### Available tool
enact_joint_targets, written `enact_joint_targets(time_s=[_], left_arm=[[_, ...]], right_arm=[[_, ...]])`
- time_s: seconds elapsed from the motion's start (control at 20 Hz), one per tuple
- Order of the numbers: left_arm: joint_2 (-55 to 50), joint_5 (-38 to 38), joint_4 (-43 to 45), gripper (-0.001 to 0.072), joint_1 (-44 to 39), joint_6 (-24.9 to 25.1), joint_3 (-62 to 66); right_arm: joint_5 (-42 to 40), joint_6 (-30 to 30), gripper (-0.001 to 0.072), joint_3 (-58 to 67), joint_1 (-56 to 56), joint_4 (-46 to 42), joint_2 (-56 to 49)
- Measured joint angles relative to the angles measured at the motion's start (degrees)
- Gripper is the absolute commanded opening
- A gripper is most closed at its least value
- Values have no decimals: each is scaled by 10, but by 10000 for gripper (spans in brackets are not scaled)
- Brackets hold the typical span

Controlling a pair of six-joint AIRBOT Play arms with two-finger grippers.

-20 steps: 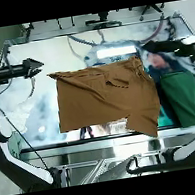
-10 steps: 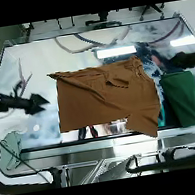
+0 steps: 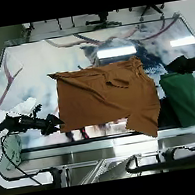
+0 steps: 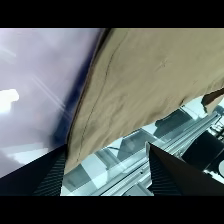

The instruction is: Fold the shirts.

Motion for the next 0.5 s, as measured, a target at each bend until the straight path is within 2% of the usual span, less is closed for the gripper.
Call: enact_joint_targets(time_s=[0.05, 0.1, 0.15, 0.2, 0.35, 0.45, 0.5], left_arm=[[-5, 3, -5, 589, -10, 1, 2], [-11, 1, -10, 489, -24, 1, 7], [-19, 7, -9, 51, -41, 3, 16], [-26, 22, -5, 11, -56, 5, 25], [-47, 29, 8, 10, -97, 5, 73], [-52, 21, 61, 10, -110, -15, 112], [-54, 12, 92, 10, -108, -27, 131]], right_arm=[[0, -2, 302, 0, 0, 3, 0], [0, -3, 303, -1, 0, 4, 1], [0, -4, 302, -1, 0, 6, 1], [3, -6, 303, -1, 0, 8, 1], [23, -5, 303, -4, 0, 2, 3], [34, 12, 305, -19, 0, -17, 6], [38, 17, 333, -31, 0, -25, 12]])
